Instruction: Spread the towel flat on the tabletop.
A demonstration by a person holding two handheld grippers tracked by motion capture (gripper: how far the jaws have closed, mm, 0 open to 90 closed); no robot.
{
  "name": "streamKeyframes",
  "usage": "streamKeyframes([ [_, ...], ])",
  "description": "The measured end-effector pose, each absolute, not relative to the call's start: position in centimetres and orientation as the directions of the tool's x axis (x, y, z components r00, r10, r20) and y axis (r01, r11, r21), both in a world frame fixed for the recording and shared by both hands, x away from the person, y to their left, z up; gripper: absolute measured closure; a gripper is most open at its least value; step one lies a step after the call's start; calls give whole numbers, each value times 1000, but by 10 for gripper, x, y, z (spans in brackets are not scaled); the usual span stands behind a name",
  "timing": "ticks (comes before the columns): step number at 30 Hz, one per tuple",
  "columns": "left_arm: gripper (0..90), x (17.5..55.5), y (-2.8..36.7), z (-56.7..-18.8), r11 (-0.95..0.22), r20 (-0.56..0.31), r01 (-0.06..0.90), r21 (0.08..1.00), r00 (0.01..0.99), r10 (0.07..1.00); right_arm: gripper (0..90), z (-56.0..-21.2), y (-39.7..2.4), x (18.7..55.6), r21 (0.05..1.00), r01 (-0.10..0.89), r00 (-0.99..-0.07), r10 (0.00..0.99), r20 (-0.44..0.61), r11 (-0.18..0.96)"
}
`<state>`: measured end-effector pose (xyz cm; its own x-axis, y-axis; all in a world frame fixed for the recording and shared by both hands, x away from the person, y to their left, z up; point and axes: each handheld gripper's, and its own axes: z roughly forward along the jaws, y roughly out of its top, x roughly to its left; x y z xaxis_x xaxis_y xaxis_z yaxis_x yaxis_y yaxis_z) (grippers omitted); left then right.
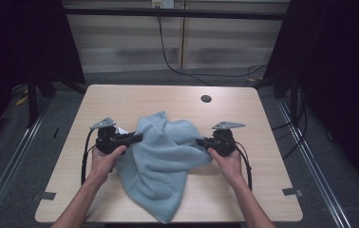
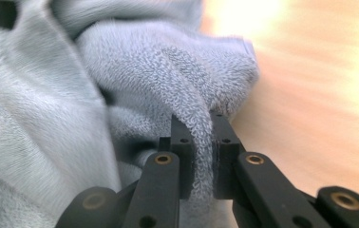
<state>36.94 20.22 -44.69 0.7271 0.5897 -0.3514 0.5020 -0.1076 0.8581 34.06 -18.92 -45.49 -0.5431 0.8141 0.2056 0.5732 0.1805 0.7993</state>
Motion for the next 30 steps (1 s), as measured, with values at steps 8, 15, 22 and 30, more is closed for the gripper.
streamKeyframes([
  [8,763,382,213,-402,-50,-312,433,900,720,620,833,-398,-219,359,862,505,-420,884,206,39],
  [15,764,397,214,-342,-5,-242,327,945,710,661,833,-333,-222,375,919,392,-411,901,140,36],
  [22,762,383,222,-295,9,-127,166,986,720,683,832,-286,-217,371,963,267,-443,892,88,38],
  [30,759,331,225,-374,-151,-91,245,958,758,646,825,-355,-217,327,916,386,-497,861,105,111],
])
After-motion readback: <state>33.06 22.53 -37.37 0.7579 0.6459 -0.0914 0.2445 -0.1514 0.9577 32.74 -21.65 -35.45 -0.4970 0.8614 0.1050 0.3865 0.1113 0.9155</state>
